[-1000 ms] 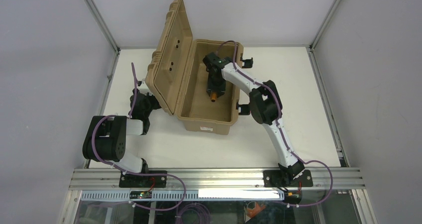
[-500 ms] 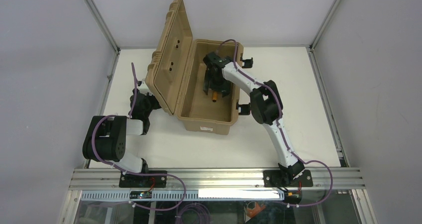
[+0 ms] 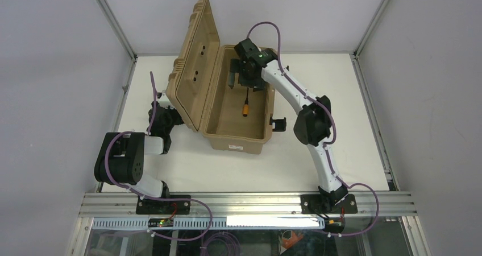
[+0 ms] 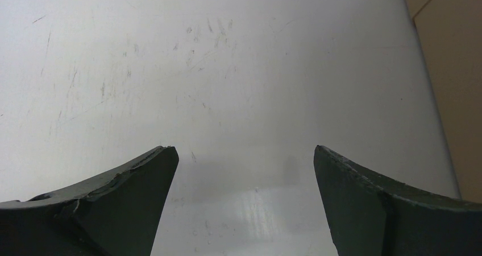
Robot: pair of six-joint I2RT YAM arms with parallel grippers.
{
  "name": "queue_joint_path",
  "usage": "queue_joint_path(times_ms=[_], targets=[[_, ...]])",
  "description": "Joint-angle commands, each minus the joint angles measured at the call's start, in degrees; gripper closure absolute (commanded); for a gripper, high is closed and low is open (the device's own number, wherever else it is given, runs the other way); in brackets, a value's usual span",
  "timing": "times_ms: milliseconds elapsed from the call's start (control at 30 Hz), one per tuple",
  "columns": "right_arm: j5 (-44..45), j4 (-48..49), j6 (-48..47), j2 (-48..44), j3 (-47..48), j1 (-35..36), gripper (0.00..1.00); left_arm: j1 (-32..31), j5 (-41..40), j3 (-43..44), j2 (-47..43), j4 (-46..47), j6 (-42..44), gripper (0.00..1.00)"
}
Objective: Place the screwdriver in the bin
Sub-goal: Reset both arms
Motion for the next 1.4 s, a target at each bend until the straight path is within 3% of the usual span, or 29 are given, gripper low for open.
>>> queue_joint_path(times_ms=[0,733,1100,1367], targets=[[-0.3,-1.4,-2.6,-5.2,5.8,-0.4,0.01,0.3,1.2,-0.2,-1.7,2.2,-0.6,0.01],[-1.7,0.0,-12.3,-20.5,6.2,-6.0,0.0,0.3,1.3,-0.2,-1.7,2.2,-0.6,0.01],[0.1,4.1,-14.9,-30.9,-7.4,-15.2,0.0,0.3,1.3,-0.2,-1.7,2.2,-0.7,0.01],[3.6,12.7,-15.4,-39.5,-23.6,-22.6,0.0,0.3,1.3,-0.2,-1.8,2.2,-0.6,0.01]])
